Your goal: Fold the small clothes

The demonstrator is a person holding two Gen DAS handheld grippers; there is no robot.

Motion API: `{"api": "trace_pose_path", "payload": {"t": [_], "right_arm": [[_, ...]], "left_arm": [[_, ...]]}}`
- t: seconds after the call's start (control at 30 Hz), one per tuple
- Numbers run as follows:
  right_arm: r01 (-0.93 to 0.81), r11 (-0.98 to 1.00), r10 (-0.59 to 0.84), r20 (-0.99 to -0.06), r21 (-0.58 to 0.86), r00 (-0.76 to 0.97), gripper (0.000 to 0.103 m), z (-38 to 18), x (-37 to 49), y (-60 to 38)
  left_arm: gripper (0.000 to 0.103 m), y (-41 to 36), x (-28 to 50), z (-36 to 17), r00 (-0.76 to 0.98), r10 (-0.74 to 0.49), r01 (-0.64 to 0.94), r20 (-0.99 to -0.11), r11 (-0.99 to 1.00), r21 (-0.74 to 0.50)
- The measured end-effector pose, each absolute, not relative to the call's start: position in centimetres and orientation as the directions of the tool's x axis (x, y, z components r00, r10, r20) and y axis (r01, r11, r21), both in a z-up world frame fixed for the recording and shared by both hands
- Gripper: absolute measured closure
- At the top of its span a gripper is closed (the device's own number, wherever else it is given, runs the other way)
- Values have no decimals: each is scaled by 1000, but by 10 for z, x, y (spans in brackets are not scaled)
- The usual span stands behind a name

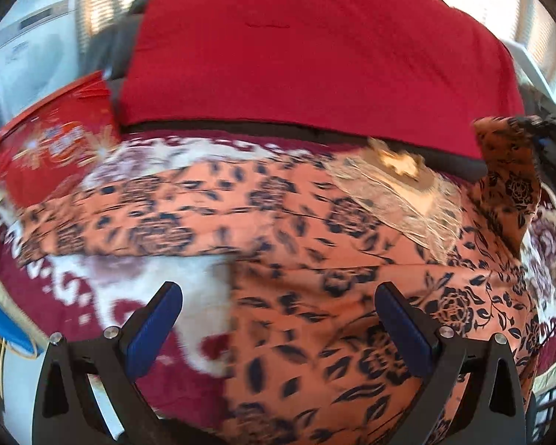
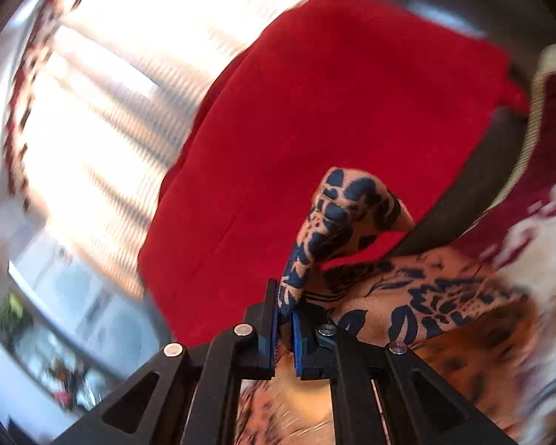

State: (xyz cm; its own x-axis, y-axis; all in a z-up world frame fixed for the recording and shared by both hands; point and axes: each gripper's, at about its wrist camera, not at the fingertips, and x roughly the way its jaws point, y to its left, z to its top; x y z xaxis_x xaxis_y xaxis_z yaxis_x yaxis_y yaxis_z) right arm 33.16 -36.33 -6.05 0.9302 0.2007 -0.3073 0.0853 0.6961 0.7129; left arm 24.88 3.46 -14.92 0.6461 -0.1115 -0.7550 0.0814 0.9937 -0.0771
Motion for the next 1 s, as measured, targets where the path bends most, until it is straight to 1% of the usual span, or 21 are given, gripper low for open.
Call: {"api": "trace_pose_path", "payload": {"t": [0.07, 0.13, 0.17, 0.2, 0.27, 0.3, 0.33, 0.4, 0.5, 0.57, 0.63, 0.7, 0.77, 0.87, 0.93, 0.97, 1.0], "right_arm": [[72, 723, 242, -350, 687, 905, 97, -69, 356, -320], [57, 724, 301, -388, 688, 871, 93, -86, 378, -273], [58, 720, 332, -417, 691, 846, 93, -99, 389, -249], [52, 721, 370, -447, 691, 814, 90, -110, 397, -225], [26, 728, 438, -494, 685, 751, 65, -125, 406, -189], [9, 735, 476, -525, 678, 706, 25, -134, 408, -170], [-10, 732, 503, -531, 681, 682, 9, -141, 406, -158], [-68, 729, 547, -519, 681, 656, 9, -164, 388, -134], [-167, 698, 629, -486, 696, 607, 9, -170, 361, -138], [-158, 716, 593, -475, 680, 650, 9, -163, 328, -164], [-99, 729, 530, -467, 678, 707, 11, -162, 306, -196], [-20, 736, 454, -473, 676, 755, 11, -161, 284, -239], [42, 732, 391, -469, 680, 792, 12, -162, 269, -277], [61, 669, 379, -411, 740, 829, 15, -170, 246, -320], [60, 628, 378, -371, 776, 848, 16, -189, 236, -332], [70, 610, 381, -370, 789, 847, 21, -198, 233, -338], [102, 599, 379, -394, 794, 838, 27, -200, 235, -343]], "left_arm": [[0, 55, 240, -146, 652, -92, 46, -753, 996, -82], [0, 69, 232, -143, 652, -84, 30, -753, 996, -85], [0, 77, 230, -141, 656, -73, 18, -752, 997, -81], [0, 82, 227, -140, 659, -62, 7, -750, 997, -77], [0, 90, 226, -139, 663, -58, -5, -747, 997, -83], [0, 92, 227, -139, 661, -59, -7, -748, 996, -86], [0, 93, 229, -140, 657, -58, -13, -751, 996, -89], [0, 92, 231, -142, 655, -62, -16, -753, 995, -95], [0, 83, 238, -148, 635, -79, 5, -769, 995, -98], [0, 79, 246, -152, 610, -103, 25, -786, 994, -110], [0, 82, 253, -157, 586, -84, -1, -806, 994, -105], [0, 94, 258, -159, 590, -66, -39, -805, 993, -110], [0, 118, 262, -162, 579, -35, -110, -815, 987, -121], [0, 166, 270, -168, 555, -21, -241, -831, 953, -185], [0, 207, 273, -174, 531, 3, -374, -847, 898, -232], [0, 225, 273, -178, 528, 0, -430, -849, 863, -267], [0, 242, 274, -182, 527, -6, -478, -850, 825, -302]]}}
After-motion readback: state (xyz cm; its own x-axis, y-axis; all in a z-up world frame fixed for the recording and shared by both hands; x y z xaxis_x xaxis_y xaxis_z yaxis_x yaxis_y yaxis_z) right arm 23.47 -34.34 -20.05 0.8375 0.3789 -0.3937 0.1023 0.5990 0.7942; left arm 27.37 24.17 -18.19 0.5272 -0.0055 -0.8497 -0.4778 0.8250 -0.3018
